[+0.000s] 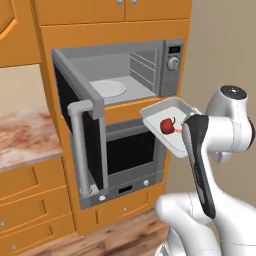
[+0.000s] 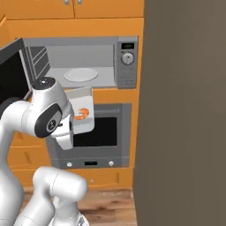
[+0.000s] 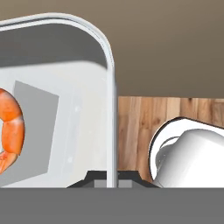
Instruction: Place the tupperware containing the shrimp and bell pepper meal in the microwave. Close the microwave door and press the start button to reheat the meal.
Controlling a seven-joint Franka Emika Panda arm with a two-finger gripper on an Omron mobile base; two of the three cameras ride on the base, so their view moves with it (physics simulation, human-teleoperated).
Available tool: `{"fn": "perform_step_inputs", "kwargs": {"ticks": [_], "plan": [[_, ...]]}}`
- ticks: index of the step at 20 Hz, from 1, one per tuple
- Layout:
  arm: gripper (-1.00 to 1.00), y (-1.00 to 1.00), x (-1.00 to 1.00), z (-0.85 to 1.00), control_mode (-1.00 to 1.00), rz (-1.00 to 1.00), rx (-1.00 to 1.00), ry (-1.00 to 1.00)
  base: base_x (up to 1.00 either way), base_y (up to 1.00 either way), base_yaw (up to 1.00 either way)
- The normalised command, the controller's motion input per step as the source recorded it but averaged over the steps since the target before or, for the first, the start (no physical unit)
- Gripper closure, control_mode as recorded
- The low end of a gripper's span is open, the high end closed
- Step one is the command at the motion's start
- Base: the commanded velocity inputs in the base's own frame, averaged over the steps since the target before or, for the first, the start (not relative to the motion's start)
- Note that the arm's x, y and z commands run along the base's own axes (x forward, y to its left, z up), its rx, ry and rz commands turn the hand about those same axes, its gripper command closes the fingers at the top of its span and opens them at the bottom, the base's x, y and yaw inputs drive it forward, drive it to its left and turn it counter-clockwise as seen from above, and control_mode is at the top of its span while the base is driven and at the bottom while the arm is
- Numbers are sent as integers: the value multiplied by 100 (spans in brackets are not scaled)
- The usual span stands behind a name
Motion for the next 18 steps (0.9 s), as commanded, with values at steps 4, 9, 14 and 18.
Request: {"fn": "perform_step_inputs", "kwargs": {"ticks": [4, 9, 14, 18], "plan": [[100, 0, 0, 0, 100, 0, 0, 0, 30, 0, 22], [100, 0, 0, 0, 100, 0, 0, 0, 21, -2, 18], [100, 0, 0, 0, 100, 0, 0, 0, 17, -3, 15], [100, 0, 0, 0, 100, 0, 0, 0, 20, -1, 13]]}}
